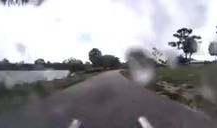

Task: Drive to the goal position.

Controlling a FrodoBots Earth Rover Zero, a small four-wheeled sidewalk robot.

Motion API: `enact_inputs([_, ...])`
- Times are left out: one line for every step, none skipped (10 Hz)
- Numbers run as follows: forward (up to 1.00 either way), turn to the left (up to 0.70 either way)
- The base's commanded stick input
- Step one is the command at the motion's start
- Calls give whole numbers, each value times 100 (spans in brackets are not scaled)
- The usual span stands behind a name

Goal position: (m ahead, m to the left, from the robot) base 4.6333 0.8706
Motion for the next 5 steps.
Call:
enact_inputs([70,0])
enact_inputs([70,0])
enact_inputs([70,0])
enact_inputs([70,0])
enact_inputs([70,0])
